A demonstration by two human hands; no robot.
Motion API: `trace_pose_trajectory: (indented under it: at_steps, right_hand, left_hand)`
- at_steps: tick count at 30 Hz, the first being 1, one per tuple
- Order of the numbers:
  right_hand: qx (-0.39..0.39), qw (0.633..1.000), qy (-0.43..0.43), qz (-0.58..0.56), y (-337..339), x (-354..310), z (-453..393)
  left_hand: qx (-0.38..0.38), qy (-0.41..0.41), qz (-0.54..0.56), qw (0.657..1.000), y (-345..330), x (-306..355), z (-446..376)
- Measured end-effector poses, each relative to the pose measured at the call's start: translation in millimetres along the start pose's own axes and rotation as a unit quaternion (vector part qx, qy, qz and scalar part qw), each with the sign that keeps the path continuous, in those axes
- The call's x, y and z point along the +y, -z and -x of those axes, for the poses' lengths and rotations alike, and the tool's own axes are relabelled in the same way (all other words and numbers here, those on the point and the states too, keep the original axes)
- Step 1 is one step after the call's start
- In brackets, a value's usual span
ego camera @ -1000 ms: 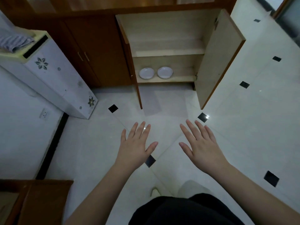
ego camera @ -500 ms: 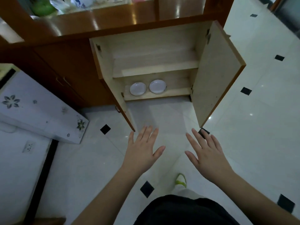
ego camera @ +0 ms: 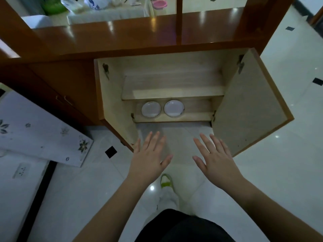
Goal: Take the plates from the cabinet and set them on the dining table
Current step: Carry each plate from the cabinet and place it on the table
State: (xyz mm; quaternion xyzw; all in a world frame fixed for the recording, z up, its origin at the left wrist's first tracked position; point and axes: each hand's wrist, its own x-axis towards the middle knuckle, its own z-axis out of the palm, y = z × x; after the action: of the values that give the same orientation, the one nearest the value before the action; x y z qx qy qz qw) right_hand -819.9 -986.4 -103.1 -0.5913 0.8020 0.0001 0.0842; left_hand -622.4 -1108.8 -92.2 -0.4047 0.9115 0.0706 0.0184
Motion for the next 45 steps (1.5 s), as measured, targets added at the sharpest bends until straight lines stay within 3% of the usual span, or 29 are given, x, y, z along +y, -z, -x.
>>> trace_pose_trajectory:
  at_steps: [7, 14, 22, 31, 38, 45]
  right_hand:
    - [-0.005, 1.000, 0.004, 0.009, 5, -9, -104]
    - [0.002, 1.000, -0.014, -0.008, 15, -11, -180]
    - [-0.048, 0.998, -0.002, -0.030, -29, 16, -247]
    - [-0.067, 0.997, 0.020, -0.042, -113, 63, -358]
    - [-0.079, 0.995, 0.028, -0.056, -204, 86, -419]
    - [-0.069, 0.996, 0.021, -0.060, -315, 113, -477]
  left_hand:
    - [0.058, -0.011, -0.007, 0.998, 9, -30, -96]
    - [0.021, -0.010, 0.003, 1.000, -4, -66, -169]
    - [-0.050, 0.013, 0.047, 0.998, -41, -68, -233]
    - [-0.042, -0.014, 0.035, 0.998, -126, -81, -344]
    - [-0.111, -0.043, -0.009, 0.993, -233, -94, -396]
    - [-0.145, -0.019, -0.018, 0.989, -346, -123, -450]
